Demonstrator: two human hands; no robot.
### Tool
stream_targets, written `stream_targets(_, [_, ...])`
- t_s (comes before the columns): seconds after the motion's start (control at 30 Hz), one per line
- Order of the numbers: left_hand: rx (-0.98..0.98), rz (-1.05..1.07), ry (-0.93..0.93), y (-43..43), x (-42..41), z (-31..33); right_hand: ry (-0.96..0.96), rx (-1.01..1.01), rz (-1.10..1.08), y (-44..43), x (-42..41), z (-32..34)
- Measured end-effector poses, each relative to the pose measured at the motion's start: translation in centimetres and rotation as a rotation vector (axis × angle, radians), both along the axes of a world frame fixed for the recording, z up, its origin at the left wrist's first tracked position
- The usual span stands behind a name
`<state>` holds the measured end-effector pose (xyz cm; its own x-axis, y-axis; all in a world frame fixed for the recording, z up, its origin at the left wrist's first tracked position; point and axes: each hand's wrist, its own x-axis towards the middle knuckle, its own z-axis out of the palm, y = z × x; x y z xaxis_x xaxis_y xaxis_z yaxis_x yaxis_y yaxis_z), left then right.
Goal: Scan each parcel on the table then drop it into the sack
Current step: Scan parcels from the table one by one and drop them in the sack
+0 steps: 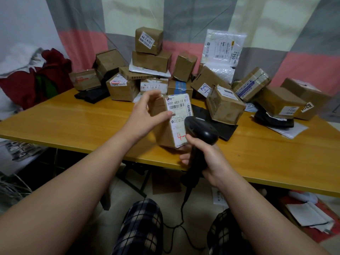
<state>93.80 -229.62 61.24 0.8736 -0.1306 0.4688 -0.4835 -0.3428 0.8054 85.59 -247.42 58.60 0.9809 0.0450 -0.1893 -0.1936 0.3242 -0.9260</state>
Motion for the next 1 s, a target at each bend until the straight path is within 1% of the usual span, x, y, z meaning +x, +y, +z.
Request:
stream_targets(0.07, [0.144, 0.012, -0.053, -0.1, 0.4, 0.1, 0.016, 0.015, 0.035, 0.3, 0.0, -0.2])
stream_targets(0.1, [0.18, 0.004, -0.062, 0.0, 0.6, -0.1, 0.021, 0.003, 0.044, 0.3, 0.1, -0.2])
stream_targets(0.17, [0.176, -0.019, -0.047, 0.1, 0.7, -0.3, -0.009, -0.125, 0.042, 0.0, 0.2, -0.1])
stream_targets(0.27, [0.163, -0.036, -0.039, 0.0, 0.5, -0.5, -0.134, -0.38, -0.029, -1.2, 0.1, 0.6])
stream_targets(0.37, [0.186, -0.022, -0.037, -0.1, 0.4, -0.4, -0.305, -0.472, -0.06, -2.2, -0.7, 1.4])
stream_targets(0.43, [0.206, -0.011, -0.037, 0.0, 0.3, -0.2, -0.371, -0.48, -0.033, -2.3, -1.4, 1.9])
stream_targets(0.53, [0.231, -0.006, -0.045, 0.0, 0.2, 0.0, -0.413, -0.497, 0.003, -2.2, -1.9, 2.0])
stream_targets(0.77, [0.246, -0.004, 0.002, 0.0, 0.2, 0.2, -0.438, -0.452, -0.016, -2.3, -2.4, 1.5])
stream_targets(0.9, [0.236, 0.004, 0.008, 0.0, 0.4, 0.1, -0.475, -0.508, -0.009, -2.4, -2.7, 1.6])
stream_targets(1.0, [0.227, 0.0, -0.003, 0.0, 0.5, 0.0, -0.469, -0.507, -0.001, -2.4, -2.7, 1.6])
